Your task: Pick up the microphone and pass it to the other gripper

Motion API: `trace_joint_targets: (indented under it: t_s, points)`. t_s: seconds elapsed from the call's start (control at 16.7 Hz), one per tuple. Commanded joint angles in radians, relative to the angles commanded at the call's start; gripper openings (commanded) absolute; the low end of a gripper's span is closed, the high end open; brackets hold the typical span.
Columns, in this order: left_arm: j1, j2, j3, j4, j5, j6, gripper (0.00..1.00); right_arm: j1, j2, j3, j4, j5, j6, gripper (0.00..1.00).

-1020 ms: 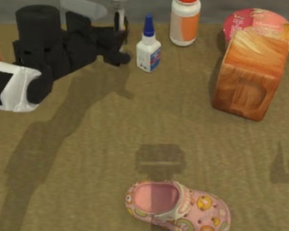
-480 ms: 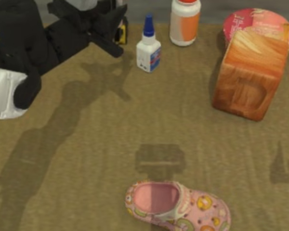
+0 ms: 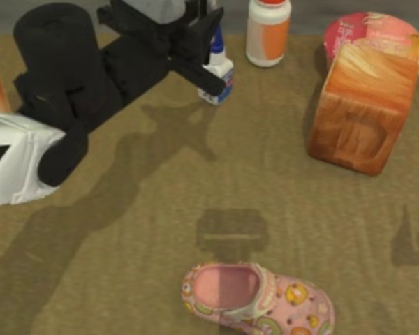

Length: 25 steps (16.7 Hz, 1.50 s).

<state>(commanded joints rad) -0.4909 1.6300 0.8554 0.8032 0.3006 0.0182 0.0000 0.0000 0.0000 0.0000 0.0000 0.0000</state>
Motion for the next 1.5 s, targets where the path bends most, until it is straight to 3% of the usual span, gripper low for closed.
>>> trace_joint_targets:
  t_s: [0.18, 0.3, 1.02, 1.2, 1.5]
  points:
    - [-0.109, -0.091, -0.040, -0.023, -0.116, -0.003, 0.00, 0.000, 0.000, 0.000, 0.000, 0.000, 0.000, 1.00]
    - [-0.139, -0.121, -0.052, -0.030, -0.146, -0.003, 0.00, 0.000, 0.000, 0.000, 0.000, 0.000, 0.000, 1.00]
    - [-0.140, -0.122, -0.052, -0.030, -0.147, -0.003, 0.00, 0.012, 0.013, 0.012, 0.006, 0.001, 0.000, 1.00]
    - [-0.140, -0.122, -0.052, -0.030, -0.147, -0.003, 0.00, 0.089, 0.111, 0.090, 0.049, 0.012, -0.002, 1.00]
    - [-0.140, -0.122, -0.052, -0.030, -0.147, -0.003, 0.00, 0.310, 0.463, 0.313, 0.165, 0.050, -0.009, 1.00]
